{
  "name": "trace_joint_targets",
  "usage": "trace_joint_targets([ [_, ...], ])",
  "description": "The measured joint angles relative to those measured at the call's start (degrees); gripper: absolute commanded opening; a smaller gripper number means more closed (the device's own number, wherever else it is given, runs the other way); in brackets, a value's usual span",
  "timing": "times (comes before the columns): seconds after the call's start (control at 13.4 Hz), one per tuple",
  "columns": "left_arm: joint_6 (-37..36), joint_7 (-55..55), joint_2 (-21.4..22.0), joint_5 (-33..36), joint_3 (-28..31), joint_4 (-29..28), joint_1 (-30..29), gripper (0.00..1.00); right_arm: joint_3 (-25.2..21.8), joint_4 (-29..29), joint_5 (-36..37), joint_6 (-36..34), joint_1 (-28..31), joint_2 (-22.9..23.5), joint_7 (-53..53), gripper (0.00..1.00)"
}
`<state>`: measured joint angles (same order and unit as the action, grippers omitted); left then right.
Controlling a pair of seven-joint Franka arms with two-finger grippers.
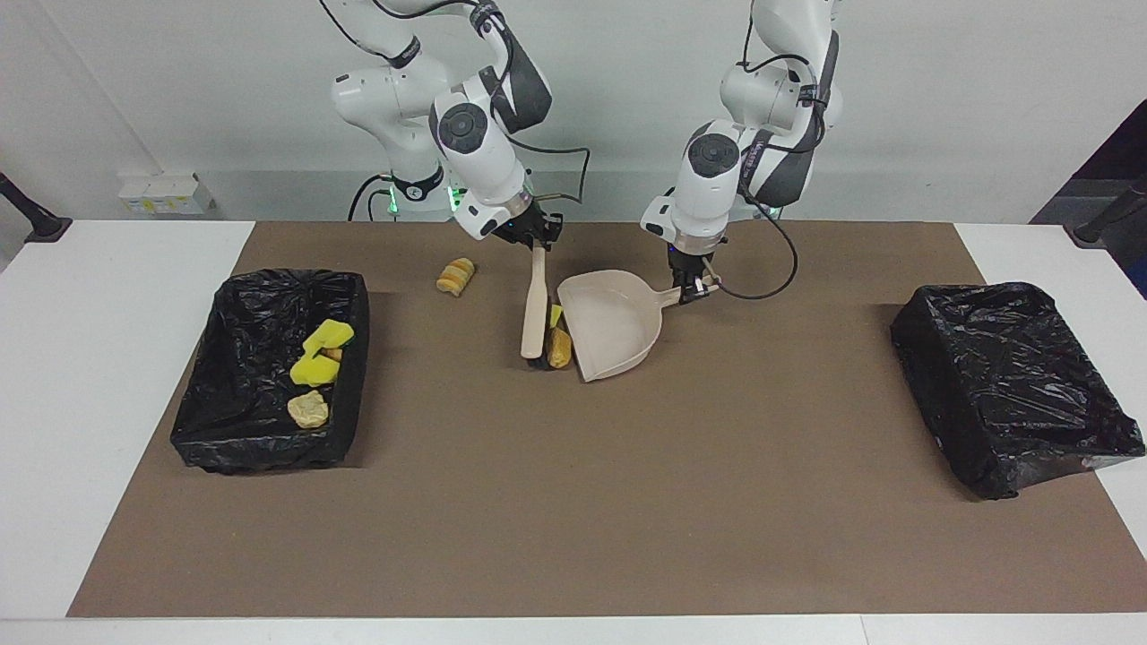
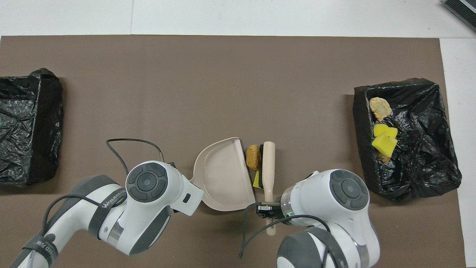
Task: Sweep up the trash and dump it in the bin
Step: 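Sweep the sponge and bread into the dustpan with the right gripper's brush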
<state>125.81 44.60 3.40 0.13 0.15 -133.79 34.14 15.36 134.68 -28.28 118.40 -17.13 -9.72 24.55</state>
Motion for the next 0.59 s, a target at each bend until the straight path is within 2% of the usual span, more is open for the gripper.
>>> trace_joint_targets([
  [0.59, 0.6, -0.1, -0.1, 0.0, 0.4, 0.0, -0.2, 0.00, 6.4, -2.8, -3.6, 2.1, -0.8, -0.2, -0.4, 0.00],
])
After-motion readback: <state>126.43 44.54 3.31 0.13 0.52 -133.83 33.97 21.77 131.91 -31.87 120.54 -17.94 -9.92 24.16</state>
